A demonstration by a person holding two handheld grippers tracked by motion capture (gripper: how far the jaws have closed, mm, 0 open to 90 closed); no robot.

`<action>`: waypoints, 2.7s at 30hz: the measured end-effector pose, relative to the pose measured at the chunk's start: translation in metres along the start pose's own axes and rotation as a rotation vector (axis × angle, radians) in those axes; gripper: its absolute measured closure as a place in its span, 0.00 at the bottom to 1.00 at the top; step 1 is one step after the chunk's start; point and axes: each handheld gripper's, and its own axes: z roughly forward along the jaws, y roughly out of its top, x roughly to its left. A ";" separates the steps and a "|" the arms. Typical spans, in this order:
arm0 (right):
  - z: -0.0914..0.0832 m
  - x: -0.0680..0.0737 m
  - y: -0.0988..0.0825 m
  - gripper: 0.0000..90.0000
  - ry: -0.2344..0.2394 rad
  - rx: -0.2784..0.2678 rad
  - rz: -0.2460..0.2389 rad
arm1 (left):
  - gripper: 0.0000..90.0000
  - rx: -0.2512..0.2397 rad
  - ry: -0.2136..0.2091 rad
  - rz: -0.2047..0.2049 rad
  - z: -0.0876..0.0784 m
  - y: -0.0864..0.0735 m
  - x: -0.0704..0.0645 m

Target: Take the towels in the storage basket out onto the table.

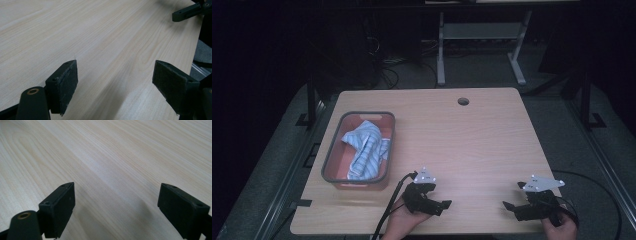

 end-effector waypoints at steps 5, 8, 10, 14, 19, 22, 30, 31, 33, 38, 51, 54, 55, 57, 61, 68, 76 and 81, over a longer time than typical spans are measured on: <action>0.000 -0.001 0.000 0.15 -0.001 -0.001 0.001 | 0.23 0.014 -0.007 0.007 0.001 0.001 0.001; -0.001 -0.001 0.000 0.15 -0.005 -0.003 0.004 | 0.23 0.007 -0.009 -0.002 0.001 0.004 0.002; -0.001 -0.001 0.000 0.15 -0.004 -0.004 0.006 | 0.23 0.001 -0.012 -0.009 0.000 0.006 0.002; -0.002 0.001 0.000 0.15 -0.012 -0.008 0.009 | 0.23 0.022 -0.024 0.017 0.000 0.018 0.005; -0.002 0.001 0.001 0.15 -0.013 -0.009 0.001 | 0.23 0.026 -0.014 0.009 0.001 0.027 0.008; -0.002 0.001 0.001 0.15 -0.013 -0.010 0.008 | 0.22 0.026 -0.015 0.004 0.000 0.033 0.011; -0.002 0.002 0.002 0.15 -0.016 -0.007 -0.005 | 0.22 0.050 -0.007 0.014 -0.007 0.047 0.016; -0.001 0.003 0.003 0.15 -0.016 -0.008 -0.003 | 0.22 0.048 -0.008 0.013 -0.010 0.052 0.019; -0.001 0.003 0.003 0.15 -0.017 -0.004 -0.008 | 0.22 0.055 -0.007 0.018 -0.012 0.054 0.020; -0.002 0.004 0.004 0.15 -0.017 -0.005 -0.012 | 0.23 0.059 0.001 0.010 -0.021 0.063 0.025; -0.002 0.004 0.003 0.15 -0.019 -0.005 -0.011 | 0.23 0.044 0.023 0.007 -0.049 0.085 0.042; -0.002 0.005 0.003 0.15 -0.018 -0.008 -0.009 | 0.23 0.049 0.038 0.006 -0.057 0.087 0.047; -0.002 0.005 0.003 0.15 -0.018 -0.007 -0.009 | 0.23 0.044 0.040 -0.001 -0.061 0.088 0.049; -0.002 0.005 0.004 0.15 -0.017 -0.004 -0.008 | 0.23 0.046 0.046 -0.001 -0.064 0.088 0.052; -0.002 0.004 0.003 0.15 -0.020 -0.005 -0.008 | 0.23 0.044 0.057 -0.011 -0.073 0.089 0.057; -0.003 0.004 0.003 0.15 -0.020 -0.002 -0.001 | 0.23 0.037 0.086 -0.019 -0.090 0.093 0.064; -0.003 0.004 0.003 0.15 -0.021 -0.001 -0.003 | 0.23 0.009 0.115 -0.043 -0.104 0.093 0.076; -0.003 0.003 0.002 0.15 -0.023 -0.005 0.004 | 0.23 -0.003 0.122 -0.072 -0.113 0.090 0.085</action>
